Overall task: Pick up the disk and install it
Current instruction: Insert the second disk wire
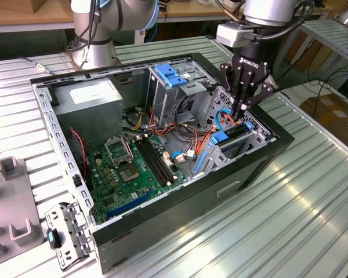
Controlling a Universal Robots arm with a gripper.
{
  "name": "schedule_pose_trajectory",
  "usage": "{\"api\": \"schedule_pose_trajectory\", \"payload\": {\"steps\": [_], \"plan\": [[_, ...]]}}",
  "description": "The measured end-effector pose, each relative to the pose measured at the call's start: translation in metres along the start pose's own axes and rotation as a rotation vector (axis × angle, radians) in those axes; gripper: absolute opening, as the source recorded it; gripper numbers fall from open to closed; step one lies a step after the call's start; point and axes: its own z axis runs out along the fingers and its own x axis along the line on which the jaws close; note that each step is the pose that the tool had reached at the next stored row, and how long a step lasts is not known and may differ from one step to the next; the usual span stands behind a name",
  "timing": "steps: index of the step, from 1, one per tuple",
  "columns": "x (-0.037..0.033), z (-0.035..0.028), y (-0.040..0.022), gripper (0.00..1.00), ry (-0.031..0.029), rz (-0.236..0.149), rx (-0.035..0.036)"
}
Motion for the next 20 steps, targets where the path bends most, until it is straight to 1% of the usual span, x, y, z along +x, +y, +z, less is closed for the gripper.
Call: {"api": "schedule_pose_trajectory", "payload": {"steps": [3, 4, 6, 8, 10, 11, 13, 14, 15, 16, 17, 18, 19, 20], "plan": [[0.0007, 0.0002, 0.0001, 0.16, -0.0001, 0.0, 0.0001], [0.0008, 0.0003, 0.0011, 0.16, -0.0011, 0.0, 0.0003], [0.0014, 0.0005, 0.0038, 0.16, -0.0111, 0.0, 0.0044], [0.0046, 0.0013, 0.0054, 0.16, -0.019, 0.001, 0.0079], [0.0084, 0.0025, 0.0061, 0.16, -0.0333, 0.001, 0.0098], [0.011, 0.0032, 0.0063, 0.16, -0.0455, 0.0, 0.0108], [0.016, 0.0048, 0.0067, 0.16, -0.075, 0.0, 0.0128], [0.0175, 0.0052, 0.0068, 0.16, -0.0856, 0.0, 0.0135], [0.0194, 0.0058, 0.007, 0.16, -0.0998, 0.0, 0.0145], [0.0207, 0.0062, 0.007, 0.16, -0.1165, 0.0, 0.0156], [0.0216, 0.0064, 0.0071, 0.16, -0.1306, -0.001, 0.0164], [0.0228, 0.0067, 0.0072, 0.16, -0.1644, -0.001, 0.0177], [0.0236, 0.0068, 0.0073, 0.16, -0.1932, -0.001, 0.0187], [0.0241, 0.0069, 0.0074, 0.16, -0.2123, -0.002, 0.0193]]}}
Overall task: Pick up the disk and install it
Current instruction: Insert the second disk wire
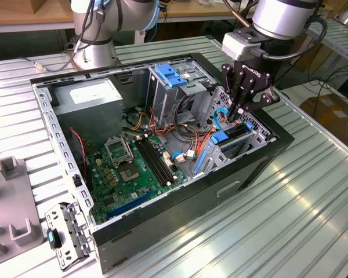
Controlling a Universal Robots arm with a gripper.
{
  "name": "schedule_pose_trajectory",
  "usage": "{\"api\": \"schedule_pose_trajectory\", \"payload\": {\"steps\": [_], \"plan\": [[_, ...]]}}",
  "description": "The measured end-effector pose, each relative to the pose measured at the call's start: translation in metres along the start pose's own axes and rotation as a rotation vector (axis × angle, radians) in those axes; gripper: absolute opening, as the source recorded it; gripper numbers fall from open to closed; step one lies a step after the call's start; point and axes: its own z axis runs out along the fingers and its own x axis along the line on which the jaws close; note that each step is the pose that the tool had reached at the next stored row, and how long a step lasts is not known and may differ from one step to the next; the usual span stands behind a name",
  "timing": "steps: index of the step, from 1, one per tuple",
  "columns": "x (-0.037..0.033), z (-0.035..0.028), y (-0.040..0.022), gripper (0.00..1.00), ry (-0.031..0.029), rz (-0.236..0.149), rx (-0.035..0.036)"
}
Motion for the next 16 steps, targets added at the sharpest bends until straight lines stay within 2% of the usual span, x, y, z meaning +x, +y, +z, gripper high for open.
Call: {"api": "schedule_pose_trajectory", "payload": {"steps": [2, 4, 6, 7, 8, 9, 10, 11, 13, 16], "plan": [[0.0007, 0.0001, 0.0002, 0.16, -0.0486, -0.001, 0.0013], [0.0013, 0.0001, 0.0005, 0.16, -0.0823, -0.001, 0.0053], [0.0013, 0.0001, 0.0004, 0.16, -0.0825, -0.001, 0.0062], [0.0014, 0.0001, 0.0006, 0.16, -0.0824, -0.001, 0.0098], [0.0014, 0.0, 0.002, 0.16, -0.0823, -0.001, 0.034], [0.0015, 0.0001, 0.0033, 0.16, -0.0826, -0.002, 0.052], [0.0018, 0.0002, 0.0045, 0.16, -0.0835, -0.002, 0.0614], [0.0021, 0.0002, 0.0063, 0.16, -0.0856, -0.002, 0.0675], [0.004, 0.0005, 0.01, 0.16, -0.0887, -0.002, 0.0708], [0.0115, 0.0015, 0.0118, 0.16, -0.089, -0.003, 0.0734]]}}
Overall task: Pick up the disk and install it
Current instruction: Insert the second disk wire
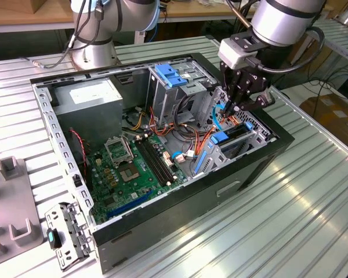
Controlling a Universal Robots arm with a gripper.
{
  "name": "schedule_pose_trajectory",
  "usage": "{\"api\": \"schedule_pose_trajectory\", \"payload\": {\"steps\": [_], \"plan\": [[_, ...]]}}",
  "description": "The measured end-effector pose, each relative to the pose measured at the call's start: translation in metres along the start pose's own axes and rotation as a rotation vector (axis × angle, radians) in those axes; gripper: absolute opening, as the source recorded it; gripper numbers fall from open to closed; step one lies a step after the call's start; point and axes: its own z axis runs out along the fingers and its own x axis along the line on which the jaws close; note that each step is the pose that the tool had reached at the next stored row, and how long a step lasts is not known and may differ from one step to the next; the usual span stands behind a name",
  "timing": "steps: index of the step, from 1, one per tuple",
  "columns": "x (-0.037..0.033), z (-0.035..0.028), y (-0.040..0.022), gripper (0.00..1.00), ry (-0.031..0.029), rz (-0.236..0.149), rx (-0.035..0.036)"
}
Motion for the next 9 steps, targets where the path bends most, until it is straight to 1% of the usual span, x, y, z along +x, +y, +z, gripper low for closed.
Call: {"api": "schedule_pose_trajectory", "payload": {"steps": [2, 3, 9], "plan": [[0.0054, 0.0004, 0.0004, 0.16, 0.0, 0.0, 0.0005], [0.007, 0.0004, 0.0006, 0.16, 0.0, 0.0, 0.0006], [0.0071, 0.0004, 0.0006, 0.16, 0.0, 0.0, 0.0014]]}}
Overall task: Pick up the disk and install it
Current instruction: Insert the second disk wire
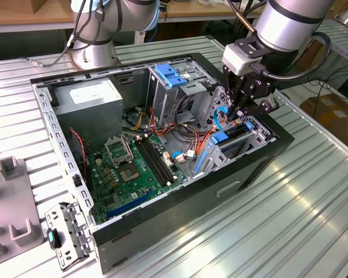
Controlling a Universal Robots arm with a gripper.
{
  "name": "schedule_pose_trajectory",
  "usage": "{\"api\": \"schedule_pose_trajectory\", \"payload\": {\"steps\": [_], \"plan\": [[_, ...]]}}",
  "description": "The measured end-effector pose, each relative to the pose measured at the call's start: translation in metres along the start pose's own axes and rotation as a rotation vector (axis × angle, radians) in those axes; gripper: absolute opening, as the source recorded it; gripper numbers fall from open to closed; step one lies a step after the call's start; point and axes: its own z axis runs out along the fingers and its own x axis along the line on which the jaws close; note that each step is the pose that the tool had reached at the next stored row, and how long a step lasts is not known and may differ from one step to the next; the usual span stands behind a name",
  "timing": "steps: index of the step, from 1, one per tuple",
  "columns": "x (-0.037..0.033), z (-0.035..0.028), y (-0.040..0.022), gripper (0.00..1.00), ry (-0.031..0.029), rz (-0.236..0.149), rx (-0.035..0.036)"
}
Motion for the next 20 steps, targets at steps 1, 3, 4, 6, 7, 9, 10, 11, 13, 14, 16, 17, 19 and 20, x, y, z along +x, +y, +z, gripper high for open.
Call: {"api": "schedule_pose_trajectory", "payload": {"steps": [1, 3, 4, 6, 7, 9, 10, 11, 13, 14, 16, 17, 19, 20], "plan": [[0.0, 0.0, 0.0, 0.16, 0.0001, 0.0, 0.0], [0.0, 0.0, 0.0, 0.16, 0.0, 0.0, 0.0001], [0.0, 0.0, 0.0, 0.16, 0.0, 0.0, 0.0001], [0.0, 0.0, 0.0, 0.16, 0.0, 0.0, 0.0001], [0.0, 0.0, 0.0, 0.16, 0.0, 0.0, 0.0001], [0.0, 0.0, 0.0, 0.16, 0.0, 0.0, 0.0002], [0.0001, -0.0001, 0.0, 0.16, 0.0001, 0.0, 0.0001], [0.0011, -0.0001, 0.0001, 0.16, 0.0001, 0.0, 0.0002], [0.0057, 0.0003, 0.0001, 0.16, 0.0, 0.0, 0.0002], [0.0092, 0.001, 0.0002, 0.16, 0.0, 0.0, 0.0002], [0.0143, 0.0038, 0.0003, 0.16, 0.0001, 0.0, 0.0002], [0.0155, 0.0057, 0.0005, 0.16, -0.0003, 0.0, 0.0002], [0.0158, 0.0089, 0.0006, 0.16, 0.0001, 0.0, 0.0002], [0.0159, 0.0097, 0.0005, 0.16, 0.0001, 0.0, 0.0002]]}}
